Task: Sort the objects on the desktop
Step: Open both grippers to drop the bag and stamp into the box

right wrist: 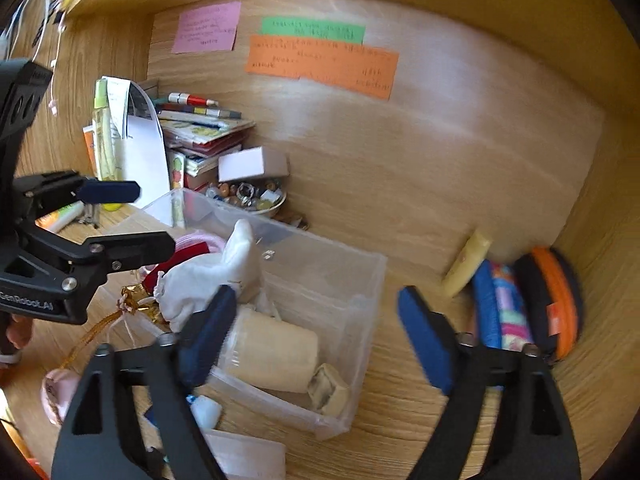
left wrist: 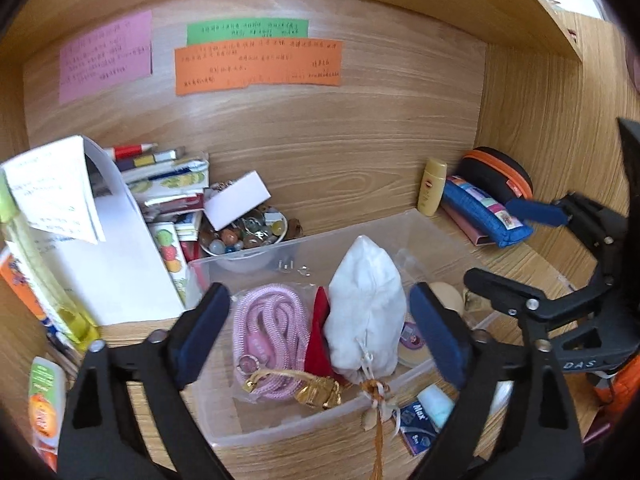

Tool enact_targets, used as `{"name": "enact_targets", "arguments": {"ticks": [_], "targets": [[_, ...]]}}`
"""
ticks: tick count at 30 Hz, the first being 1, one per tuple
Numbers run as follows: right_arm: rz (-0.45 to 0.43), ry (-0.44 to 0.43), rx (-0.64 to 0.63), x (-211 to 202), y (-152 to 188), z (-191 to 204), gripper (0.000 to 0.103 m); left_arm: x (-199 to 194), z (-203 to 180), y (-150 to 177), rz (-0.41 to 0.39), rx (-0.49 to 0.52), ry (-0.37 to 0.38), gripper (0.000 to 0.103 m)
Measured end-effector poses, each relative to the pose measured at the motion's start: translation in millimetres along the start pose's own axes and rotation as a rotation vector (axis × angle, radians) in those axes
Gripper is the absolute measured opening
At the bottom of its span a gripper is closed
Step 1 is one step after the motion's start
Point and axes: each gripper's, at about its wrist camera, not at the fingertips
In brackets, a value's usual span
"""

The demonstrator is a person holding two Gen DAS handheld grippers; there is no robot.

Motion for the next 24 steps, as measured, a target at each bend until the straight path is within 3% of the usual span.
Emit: {"name": "enact_targets", "arguments": {"ticks": [8, 17, 24], "targets": [[-0.018, 0.022, -0.079, -20, 6, 25, 0.086, -26, -9, 12, -0.044, 0.061, -0.08, 0.099], [-0.042, 0.02, -0.029, -45, 20, 31, 0.09, -60, -11, 28, -0.094, 0.09, -0.118, 0.101], [-0.051, 0.052, 0.018, -60, 41, 33, 0.092, -75, -1, 52, -0.079, 0.041, -0.122, 0.101]]}}
Point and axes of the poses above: each gripper's, at about its wrist camera, not at the fingertips, and x roughly the way its jaws point, z to its left, y to its underside, and after that the axes turned 14 degrees about -y, right-handed
